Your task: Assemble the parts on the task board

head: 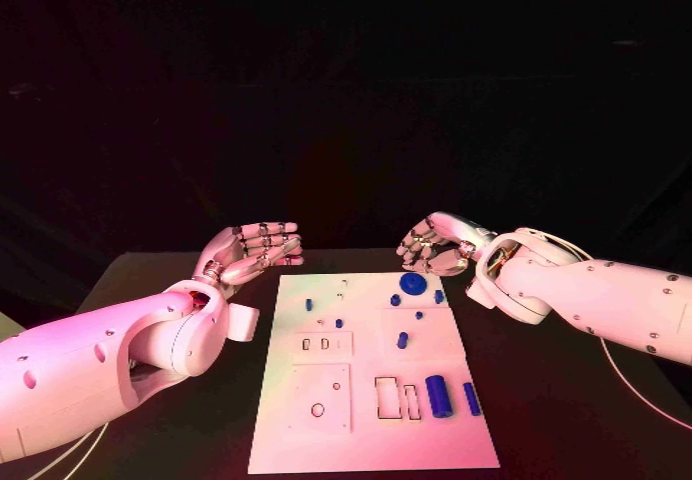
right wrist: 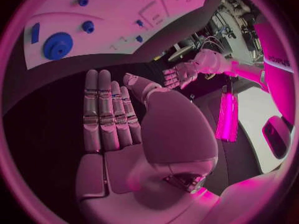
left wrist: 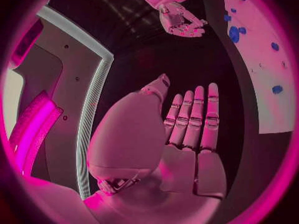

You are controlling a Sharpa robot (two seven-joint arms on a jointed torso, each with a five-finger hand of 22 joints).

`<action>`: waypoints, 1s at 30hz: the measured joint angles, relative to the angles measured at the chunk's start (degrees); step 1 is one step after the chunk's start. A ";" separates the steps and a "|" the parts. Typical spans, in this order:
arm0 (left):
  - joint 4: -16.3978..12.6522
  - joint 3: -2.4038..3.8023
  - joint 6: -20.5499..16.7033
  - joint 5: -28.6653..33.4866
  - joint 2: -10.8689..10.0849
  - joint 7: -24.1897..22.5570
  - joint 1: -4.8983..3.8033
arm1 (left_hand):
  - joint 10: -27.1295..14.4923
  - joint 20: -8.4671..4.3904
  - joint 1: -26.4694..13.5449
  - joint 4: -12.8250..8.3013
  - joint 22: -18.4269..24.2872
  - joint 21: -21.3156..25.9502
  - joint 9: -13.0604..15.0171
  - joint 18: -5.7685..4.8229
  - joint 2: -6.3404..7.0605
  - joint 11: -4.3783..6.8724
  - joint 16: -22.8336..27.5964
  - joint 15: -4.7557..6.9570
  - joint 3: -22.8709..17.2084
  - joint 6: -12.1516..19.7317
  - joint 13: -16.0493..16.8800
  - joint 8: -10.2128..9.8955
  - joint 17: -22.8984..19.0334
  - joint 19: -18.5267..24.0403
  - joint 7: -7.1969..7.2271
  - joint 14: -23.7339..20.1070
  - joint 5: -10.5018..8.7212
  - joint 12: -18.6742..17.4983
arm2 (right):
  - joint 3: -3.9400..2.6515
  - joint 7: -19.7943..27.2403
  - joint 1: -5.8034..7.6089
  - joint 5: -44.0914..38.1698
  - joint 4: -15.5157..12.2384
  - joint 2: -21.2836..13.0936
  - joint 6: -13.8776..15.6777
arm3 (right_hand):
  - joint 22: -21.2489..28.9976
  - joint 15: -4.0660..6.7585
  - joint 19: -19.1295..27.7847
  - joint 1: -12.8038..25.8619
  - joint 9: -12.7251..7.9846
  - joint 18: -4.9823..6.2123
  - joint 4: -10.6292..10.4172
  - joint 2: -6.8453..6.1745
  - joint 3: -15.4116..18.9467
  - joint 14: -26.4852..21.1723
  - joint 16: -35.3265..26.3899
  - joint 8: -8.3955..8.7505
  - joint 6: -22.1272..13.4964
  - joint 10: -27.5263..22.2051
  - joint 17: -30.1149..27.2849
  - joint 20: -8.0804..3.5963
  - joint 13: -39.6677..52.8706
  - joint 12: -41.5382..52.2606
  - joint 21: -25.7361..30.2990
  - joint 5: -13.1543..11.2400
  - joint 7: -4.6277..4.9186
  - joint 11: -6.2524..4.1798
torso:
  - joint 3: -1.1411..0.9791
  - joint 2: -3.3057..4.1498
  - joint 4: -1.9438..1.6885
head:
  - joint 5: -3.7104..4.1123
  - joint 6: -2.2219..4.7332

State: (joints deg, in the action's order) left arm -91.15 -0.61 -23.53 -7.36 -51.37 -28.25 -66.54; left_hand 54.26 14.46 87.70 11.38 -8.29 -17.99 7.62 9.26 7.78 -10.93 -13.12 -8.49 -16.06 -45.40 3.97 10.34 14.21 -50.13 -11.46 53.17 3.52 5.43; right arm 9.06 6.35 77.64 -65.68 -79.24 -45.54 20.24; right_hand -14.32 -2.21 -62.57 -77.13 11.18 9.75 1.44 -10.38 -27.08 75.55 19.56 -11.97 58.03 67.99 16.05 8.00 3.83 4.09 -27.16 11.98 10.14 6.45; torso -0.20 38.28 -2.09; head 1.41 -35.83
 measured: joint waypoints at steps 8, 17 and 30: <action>-4.56 0.03 3.76 0.72 -2.56 0.74 -0.01 | 1.78 -1.96 -0.93 -1.27 -4.90 -9.00 0.37 -0.01 0.92 0.59 -3.14 1.01 -0.79 -0.19 0.05 0.84 5.39 -3.95 -0.19 2.86 0.00 -1.17 | 0.00 -5.93 0.38 -14.18 -0.35 0.42 -3.59 | -33.90 2.34 -14.43 1.04 3.12 -2.69 -4.02 -4.49 -2.41 8.22 38.09 0.90 1.00 2.93 33.10 -3.27 0.22 -0.34 -32.81 -1.51 -1.67 -2.11 | 0.29 1.43 -0.80 | 0.94 0.54; -6.46 0.14 5.88 1.12 -3.98 1.27 -0.03 | 2.18 -2.29 -1.55 -1.76 -7.05 -12.37 0.50 -0.02 0.90 0.59 -4.87 1.23 -0.94 -0.53 0.05 1.12 7.70 -3.61 -0.26 2.63 0.00 -1.17 | 0.05 -9.19 0.32 -21.62 -0.12 1.26 -4.86 | -45.63 2.15 -16.64 0.36 4.71 -3.58 -5.34 -5.17 -0.86 8.39 52.43 1.34 -0.20 -1.36 46.26 -2.56 0.08 -0.34 -42.19 -2.32 -1.68 -1.11 | 0.54 2.59 -1.32 | 1.59 0.88; -6.78 0.46 6.70 1.15 -4.50 1.61 -0.36 | 2.18 -2.28 -1.55 -1.91 -8.20 -14.08 0.55 -0.03 0.90 0.59 -6.12 1.43 -1.10 -0.52 0.05 1.12 9.03 -2.77 -0.27 2.42 0.00 -1.45 | 0.15 -10.73 -0.33 -24.74 0.53 2.20 -6.40 | -47.63 2.14 -16.73 0.36 5.06 -3.58 -5.56 -5.17 0.30 8.38 54.06 1.56 -0.37 -2.29 47.75 -2.46 0.08 -0.34 -43.42 -2.32 -1.51 -1.22 | 0.73 3.62 -1.68 | 1.61 0.70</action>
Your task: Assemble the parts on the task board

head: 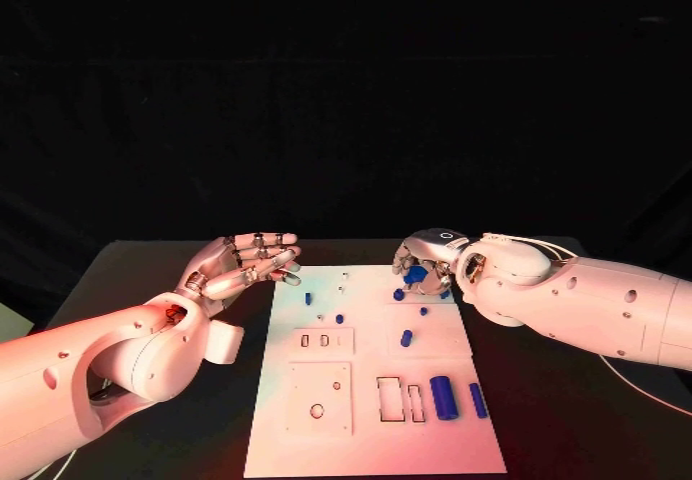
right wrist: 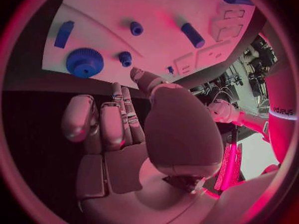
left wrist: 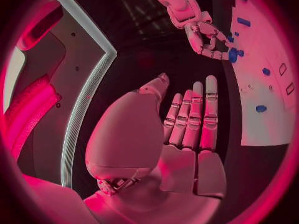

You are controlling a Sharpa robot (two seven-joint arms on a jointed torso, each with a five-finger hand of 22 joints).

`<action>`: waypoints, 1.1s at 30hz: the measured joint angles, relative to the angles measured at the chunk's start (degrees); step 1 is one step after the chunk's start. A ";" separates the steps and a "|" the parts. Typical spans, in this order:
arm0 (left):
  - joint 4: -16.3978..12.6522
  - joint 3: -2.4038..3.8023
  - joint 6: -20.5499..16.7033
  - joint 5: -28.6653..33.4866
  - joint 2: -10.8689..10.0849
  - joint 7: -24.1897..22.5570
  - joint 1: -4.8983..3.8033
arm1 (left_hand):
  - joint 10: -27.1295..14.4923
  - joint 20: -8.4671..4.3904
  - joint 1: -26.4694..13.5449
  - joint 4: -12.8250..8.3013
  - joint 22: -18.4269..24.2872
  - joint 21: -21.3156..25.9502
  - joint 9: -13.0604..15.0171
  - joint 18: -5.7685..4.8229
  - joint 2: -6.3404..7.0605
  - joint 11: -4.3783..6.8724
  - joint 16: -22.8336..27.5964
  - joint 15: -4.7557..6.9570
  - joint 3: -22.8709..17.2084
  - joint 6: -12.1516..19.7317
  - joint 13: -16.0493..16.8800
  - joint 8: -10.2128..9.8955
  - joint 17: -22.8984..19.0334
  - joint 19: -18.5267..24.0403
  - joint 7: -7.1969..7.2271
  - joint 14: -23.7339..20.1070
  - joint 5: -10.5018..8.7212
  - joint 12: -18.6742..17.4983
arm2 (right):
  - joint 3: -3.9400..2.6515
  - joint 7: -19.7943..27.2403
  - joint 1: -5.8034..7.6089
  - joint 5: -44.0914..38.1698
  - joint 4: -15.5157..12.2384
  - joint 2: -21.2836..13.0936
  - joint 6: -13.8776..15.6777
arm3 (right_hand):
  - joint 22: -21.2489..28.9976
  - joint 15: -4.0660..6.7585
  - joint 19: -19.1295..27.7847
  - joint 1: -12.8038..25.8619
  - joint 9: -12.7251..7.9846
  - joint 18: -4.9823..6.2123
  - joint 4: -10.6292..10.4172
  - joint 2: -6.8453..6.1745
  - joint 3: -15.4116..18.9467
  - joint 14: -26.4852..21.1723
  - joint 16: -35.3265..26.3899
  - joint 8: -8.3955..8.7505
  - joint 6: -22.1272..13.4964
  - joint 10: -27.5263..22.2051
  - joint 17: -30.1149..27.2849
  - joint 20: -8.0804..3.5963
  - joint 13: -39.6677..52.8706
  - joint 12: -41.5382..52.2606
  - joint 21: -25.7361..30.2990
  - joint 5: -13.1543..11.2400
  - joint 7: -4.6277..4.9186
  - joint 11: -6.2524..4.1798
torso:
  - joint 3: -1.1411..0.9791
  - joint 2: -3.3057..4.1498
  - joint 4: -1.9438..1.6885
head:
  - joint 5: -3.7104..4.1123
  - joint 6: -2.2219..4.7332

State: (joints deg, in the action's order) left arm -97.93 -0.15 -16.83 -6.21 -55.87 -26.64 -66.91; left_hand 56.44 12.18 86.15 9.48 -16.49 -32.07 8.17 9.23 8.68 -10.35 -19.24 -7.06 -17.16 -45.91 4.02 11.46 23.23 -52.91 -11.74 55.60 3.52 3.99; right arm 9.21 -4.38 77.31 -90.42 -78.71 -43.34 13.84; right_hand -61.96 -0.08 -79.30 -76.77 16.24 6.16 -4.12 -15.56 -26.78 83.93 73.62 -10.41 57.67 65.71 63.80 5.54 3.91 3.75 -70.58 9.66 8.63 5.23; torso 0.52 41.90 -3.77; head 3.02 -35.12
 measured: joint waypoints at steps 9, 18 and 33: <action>0.16 0.07 0.09 0.00 -0.29 0.07 -0.13 | 0.00 -0.01 0.00 -0.16 -0.50 -0.77 -0.01 0.00 0.00 0.00 -0.55 0.00 0.16 0.01 -0.01 0.21 0.59 0.40 -0.01 0.00 0.00 0.00 | 0.03 -0.12 -0.70 -0.69 0.44 0.31 -1.20 | -0.82 0.00 -0.32 -0.23 0.16 0.00 -0.16 0.23 0.16 0.00 0.55 0.00 0.00 0.00 0.48 -0.10 0.06 0.00 -0.59 0.00 0.00 0.00 | 0.10 0.34 -0.22 | 0.09 -0.12; 0.28 0.08 0.14 0.00 -0.31 0.09 -0.24 | -0.01 -0.21 -0.16 -0.32 -1.05 -1.59 -0.01 0.01 -0.16 0.00 -1.27 0.00 -0.01 0.01 -0.01 0.20 1.20 0.60 -0.01 0.00 0.00 0.00 | 0.06 -0.23 -1.06 -1.06 1.09 0.86 -1.94 | -1.79 0.00 -0.53 -0.75 0.46 -0.64 -0.16 0.75 0.16 0.00 1.15 0.00 0.00 0.00 0.79 0.11 0.21 0.00 -1.42 0.00 0.00 0.00 | 0.18 0.57 -0.47 | 0.16 -0.15; 0.44 0.09 0.22 0.00 -0.31 0.12 -0.29 | -0.01 -0.20 -0.22 -0.47 -1.86 -2.92 0.05 0.00 -0.23 0.00 -2.10 -0.01 -0.17 0.02 0.04 0.20 1.95 1.01 -0.01 -0.43 0.00 0.00 | 0.06 -0.33 -1.54 -1.30 2.00 1.60 -2.37 | -5.51 0.00 -1.46 -1.36 1.44 -0.96 -1.25 1.36 -1.80 -0.01 2.61 -0.69 1.58 2.42 1.48 0.01 0.58 0.26 -4.11 0.68 -0.45 -0.34 | 0.34 0.93 -0.67 | 0.34 -0.40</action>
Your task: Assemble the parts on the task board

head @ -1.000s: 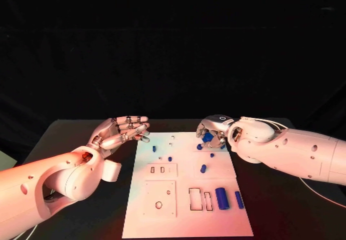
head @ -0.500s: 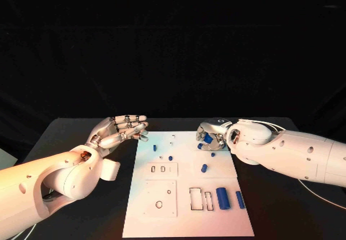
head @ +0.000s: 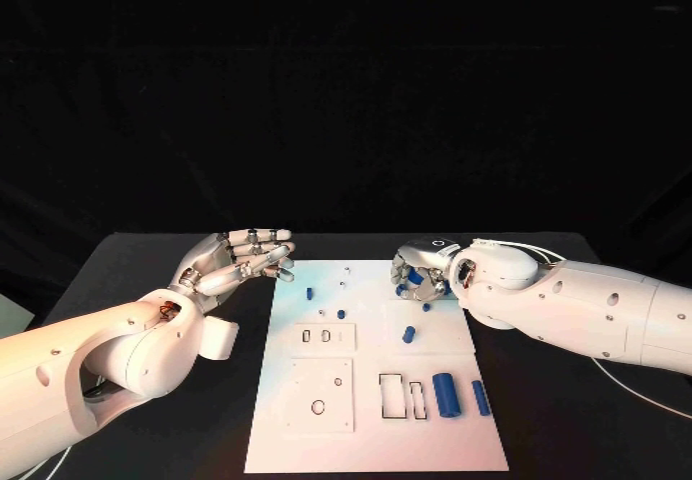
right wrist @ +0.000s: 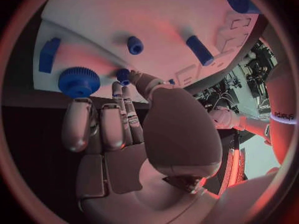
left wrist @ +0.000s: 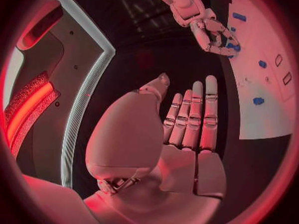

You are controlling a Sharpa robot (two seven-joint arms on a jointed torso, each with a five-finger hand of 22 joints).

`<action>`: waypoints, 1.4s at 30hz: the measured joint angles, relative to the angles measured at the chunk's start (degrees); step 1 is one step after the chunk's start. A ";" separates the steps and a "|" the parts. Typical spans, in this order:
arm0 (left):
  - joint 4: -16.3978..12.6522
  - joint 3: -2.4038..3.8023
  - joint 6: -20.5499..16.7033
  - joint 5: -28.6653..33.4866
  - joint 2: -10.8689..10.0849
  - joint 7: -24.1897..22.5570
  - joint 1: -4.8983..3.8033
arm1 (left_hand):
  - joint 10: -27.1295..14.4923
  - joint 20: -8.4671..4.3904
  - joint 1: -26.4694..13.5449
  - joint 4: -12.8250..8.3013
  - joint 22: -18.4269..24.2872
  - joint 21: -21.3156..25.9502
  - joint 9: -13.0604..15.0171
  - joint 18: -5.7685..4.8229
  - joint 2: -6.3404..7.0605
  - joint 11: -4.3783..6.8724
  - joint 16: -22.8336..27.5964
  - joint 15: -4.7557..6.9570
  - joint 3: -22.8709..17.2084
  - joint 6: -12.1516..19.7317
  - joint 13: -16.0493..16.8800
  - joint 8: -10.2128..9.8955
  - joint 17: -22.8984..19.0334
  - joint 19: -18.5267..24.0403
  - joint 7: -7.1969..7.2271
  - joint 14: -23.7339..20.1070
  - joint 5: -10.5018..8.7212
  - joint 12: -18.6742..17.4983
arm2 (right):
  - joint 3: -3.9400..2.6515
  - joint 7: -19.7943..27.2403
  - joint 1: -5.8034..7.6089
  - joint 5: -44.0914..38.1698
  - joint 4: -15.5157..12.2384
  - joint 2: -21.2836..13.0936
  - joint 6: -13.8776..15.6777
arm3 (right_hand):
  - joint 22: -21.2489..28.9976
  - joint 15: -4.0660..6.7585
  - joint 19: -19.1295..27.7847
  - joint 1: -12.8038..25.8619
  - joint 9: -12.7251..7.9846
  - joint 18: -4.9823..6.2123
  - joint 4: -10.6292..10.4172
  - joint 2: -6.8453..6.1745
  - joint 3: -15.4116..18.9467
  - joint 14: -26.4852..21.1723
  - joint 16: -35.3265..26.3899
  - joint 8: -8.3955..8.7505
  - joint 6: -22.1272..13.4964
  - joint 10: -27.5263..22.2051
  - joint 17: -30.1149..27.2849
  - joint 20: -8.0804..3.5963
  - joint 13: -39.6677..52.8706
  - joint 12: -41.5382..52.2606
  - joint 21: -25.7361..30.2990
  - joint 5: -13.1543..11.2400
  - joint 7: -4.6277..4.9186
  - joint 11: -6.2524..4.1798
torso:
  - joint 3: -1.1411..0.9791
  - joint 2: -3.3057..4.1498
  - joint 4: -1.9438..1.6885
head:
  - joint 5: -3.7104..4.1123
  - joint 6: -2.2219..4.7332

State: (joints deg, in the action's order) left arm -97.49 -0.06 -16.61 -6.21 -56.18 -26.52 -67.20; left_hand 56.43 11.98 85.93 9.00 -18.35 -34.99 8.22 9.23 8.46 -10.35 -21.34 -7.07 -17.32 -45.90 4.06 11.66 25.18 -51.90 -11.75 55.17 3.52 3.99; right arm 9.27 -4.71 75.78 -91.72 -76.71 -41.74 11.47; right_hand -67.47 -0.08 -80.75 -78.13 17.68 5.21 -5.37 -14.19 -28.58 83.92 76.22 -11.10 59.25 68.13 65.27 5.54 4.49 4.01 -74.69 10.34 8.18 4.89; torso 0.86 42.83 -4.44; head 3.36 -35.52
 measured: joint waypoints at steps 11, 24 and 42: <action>0.23 0.01 0.03 0.00 0.00 0.01 -0.01 | 0.00 0.21 0.00 -0.16 -0.38 -0.51 -0.01 0.00 0.00 0.00 -0.22 0.00 -0.16 0.00 -0.01 0.20 0.34 0.21 0.00 0.00 0.00 0.00 | 0.00 -0.36 -0.05 -0.65 -0.13 -0.05 -0.03 | -3.94 0.33 -1.02 -1.24 1.94 -0.39 0.90 1.24 -4.03 0.09 0.95 -1.78 2.07 3.45 0.14 -0.62 0.34 -0.07 -2.69 -1.49 -0.91 -1.01 | 0.10 0.04 -0.15 | 0.19 -0.04; 0.36 0.01 0.02 0.00 -0.04 0.01 -0.02 | 0.21 -0.10 -0.22 -0.39 -0.81 -1.33 0.07 -0.01 -0.23 0.21 -0.78 0.20 -0.40 0.00 -0.01 0.20 0.69 0.52 0.00 -0.20 0.00 0.00 | 0.00 -1.39 -0.10 -2.05 -1.19 -0.01 2.15 | -5.28 0.63 -1.22 -2.12 3.36 -1.09 2.84 2.12 -5.97 0.20 1.21 -2.42 2.44 4.18 0.13 -0.82 0.76 -0.04 -3.34 -2.21 -0.88 -0.72 | 0.31 0.15 -0.36 | 0.41 0.15; 0.62 0.01 0.03 0.01 -0.01 0.01 -0.05 | 0.20 -0.09 -0.22 -0.39 -0.89 -1.33 0.06 -0.01 -0.23 0.20 -0.78 0.20 -0.39 0.00 -0.02 0.44 0.75 0.52 0.00 -0.19 0.00 0.00 | -0.22 -3.86 1.01 -3.56 -2.36 5.11 9.46 | -6.48 0.62 -1.42 -2.12 4.19 -1.25 3.34 2.11 -6.45 0.20 1.67 -2.42 2.44 4.29 0.05 -0.61 0.76 -0.39 -4.18 -0.59 -0.88 -0.60 | 0.42 0.31 -0.68 | 0.58 0.80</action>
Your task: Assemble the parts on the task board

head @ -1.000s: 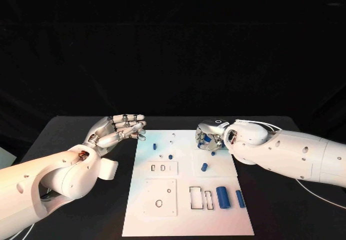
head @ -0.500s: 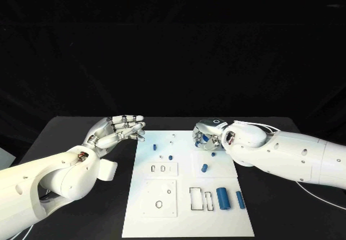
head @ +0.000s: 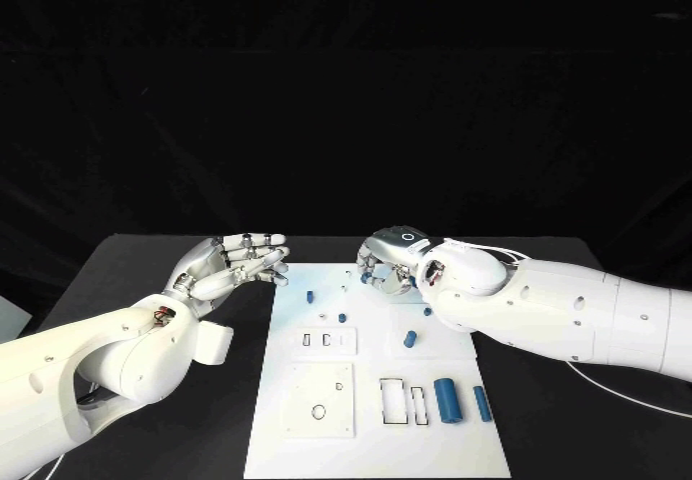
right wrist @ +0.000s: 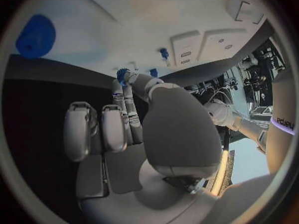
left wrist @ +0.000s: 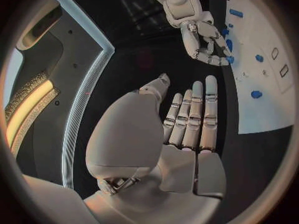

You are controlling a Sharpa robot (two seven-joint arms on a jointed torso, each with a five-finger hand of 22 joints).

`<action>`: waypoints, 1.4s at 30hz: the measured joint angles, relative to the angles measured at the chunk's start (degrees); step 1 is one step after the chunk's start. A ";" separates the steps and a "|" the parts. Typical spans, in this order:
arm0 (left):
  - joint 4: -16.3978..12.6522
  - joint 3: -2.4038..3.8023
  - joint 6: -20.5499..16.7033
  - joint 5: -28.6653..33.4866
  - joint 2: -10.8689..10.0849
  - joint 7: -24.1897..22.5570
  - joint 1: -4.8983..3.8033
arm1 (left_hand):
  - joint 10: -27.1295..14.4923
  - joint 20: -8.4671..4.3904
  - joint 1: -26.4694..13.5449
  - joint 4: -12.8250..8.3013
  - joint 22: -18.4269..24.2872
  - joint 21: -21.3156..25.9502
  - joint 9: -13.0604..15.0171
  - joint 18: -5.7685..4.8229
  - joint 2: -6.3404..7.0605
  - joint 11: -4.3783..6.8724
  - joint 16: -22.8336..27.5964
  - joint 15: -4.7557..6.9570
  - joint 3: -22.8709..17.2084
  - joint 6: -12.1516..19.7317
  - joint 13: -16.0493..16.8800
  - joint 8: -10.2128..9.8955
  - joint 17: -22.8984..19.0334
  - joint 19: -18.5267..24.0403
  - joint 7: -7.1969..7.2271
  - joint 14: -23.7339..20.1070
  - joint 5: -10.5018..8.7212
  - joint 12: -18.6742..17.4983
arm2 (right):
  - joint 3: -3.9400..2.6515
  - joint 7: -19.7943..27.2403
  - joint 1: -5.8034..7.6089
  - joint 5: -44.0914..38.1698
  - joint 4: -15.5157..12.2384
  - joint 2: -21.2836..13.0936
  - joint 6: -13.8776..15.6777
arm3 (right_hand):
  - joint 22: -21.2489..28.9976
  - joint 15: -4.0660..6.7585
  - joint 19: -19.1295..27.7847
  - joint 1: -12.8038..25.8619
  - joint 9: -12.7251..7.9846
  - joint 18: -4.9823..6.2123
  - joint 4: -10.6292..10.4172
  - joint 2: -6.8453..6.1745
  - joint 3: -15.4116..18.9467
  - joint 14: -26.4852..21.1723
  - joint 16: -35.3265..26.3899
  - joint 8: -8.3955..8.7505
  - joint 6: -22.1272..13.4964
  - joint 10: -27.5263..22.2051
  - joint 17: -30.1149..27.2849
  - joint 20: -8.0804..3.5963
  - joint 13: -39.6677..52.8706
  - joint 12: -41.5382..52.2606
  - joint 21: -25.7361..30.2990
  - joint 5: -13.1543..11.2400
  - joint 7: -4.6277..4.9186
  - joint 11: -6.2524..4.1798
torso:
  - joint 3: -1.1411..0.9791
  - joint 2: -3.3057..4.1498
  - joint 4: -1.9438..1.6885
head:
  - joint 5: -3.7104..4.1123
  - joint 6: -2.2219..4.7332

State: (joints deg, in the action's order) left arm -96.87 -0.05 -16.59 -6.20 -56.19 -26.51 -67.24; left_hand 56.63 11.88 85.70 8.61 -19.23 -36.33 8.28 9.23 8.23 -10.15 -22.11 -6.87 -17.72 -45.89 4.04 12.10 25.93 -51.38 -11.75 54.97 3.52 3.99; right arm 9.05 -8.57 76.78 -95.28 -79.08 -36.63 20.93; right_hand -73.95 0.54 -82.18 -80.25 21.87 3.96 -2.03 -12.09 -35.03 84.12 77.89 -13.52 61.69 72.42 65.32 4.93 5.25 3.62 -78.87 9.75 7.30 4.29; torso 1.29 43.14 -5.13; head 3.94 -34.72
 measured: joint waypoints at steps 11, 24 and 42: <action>0.09 0.00 0.01 0.01 0.12 -0.01 0.00 | 0.00 0.00 0.00 0.00 -0.10 -0.40 -0.01 0.00 0.00 0.00 0.00 0.00 0.00 0.00 0.00 0.00 0.08 0.00 0.00 0.00 0.00 0.00 | -0.01 -1.34 -0.31 -1.16 3.27 3.70 3.00 | -0.08 0.00 0.00 0.01 0.06 0.00 0.00 -0.01 0.01 0.00 0.00 0.00 0.00 0.00 0.00 0.00 0.00 -0.32 0.00 -0.14 0.00 0.00 | 0.03 0.10 -0.13 | -0.23 0.04; 0.16 0.00 0.04 0.01 0.22 -0.02 -0.02 | 0.00 0.00 0.00 0.00 -0.10 -0.40 -0.01 0.00 0.00 0.00 0.00 0.00 0.00 0.00 -0.01 0.00 0.07 0.00 0.00 0.00 0.00 0.00 | -0.04 -2.77 -0.62 -2.36 6.89 6.61 4.57 | -0.18 0.00 0.00 0.24 0.15 0.00 0.17 -0.24 -0.16 0.00 -0.01 0.01 0.00 -0.01 0.00 0.00 0.01 -0.13 0.00 0.02 0.00 -0.01 | 0.14 0.12 -0.25 | -0.38 -0.07; 0.43 0.00 0.15 0.01 0.56 -0.02 -0.09 | 0.00 0.21 0.00 -0.16 -0.25 -0.40 -0.02 0.00 0.00 0.00 -0.29 0.00 -0.16 0.00 -0.01 0.00 0.19 0.21 0.00 0.00 0.00 0.00 | 0.03 -3.24 -1.47 -3.33 9.84 8.38 4.15 | -0.36 -0.01 0.01 0.47 0.21 0.00 0.16 -0.47 -0.14 0.00 0.20 0.01 -0.01 -0.01 0.04 0.00 0.06 -0.16 -0.23 0.02 0.00 -0.02 | 0.25 0.14 -0.31 | -0.67 -0.42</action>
State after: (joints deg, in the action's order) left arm -96.44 -0.05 -16.44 -6.19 -55.63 -26.53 -67.33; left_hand 56.63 12.09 85.70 8.45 -19.48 -36.73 8.26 9.23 8.23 -10.15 -22.40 -6.88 -17.88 -45.89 4.03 12.10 26.12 -51.18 -11.75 54.98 3.52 3.99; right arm 9.08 -11.81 75.31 -98.61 -69.24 -28.25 25.07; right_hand -74.31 0.54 -82.17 -79.77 22.09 3.96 -1.88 -12.56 -35.17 84.12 78.09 -13.51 61.68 72.41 65.37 4.93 5.31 3.46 -79.10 9.77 7.30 4.27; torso 1.53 43.28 -5.43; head 3.27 -35.15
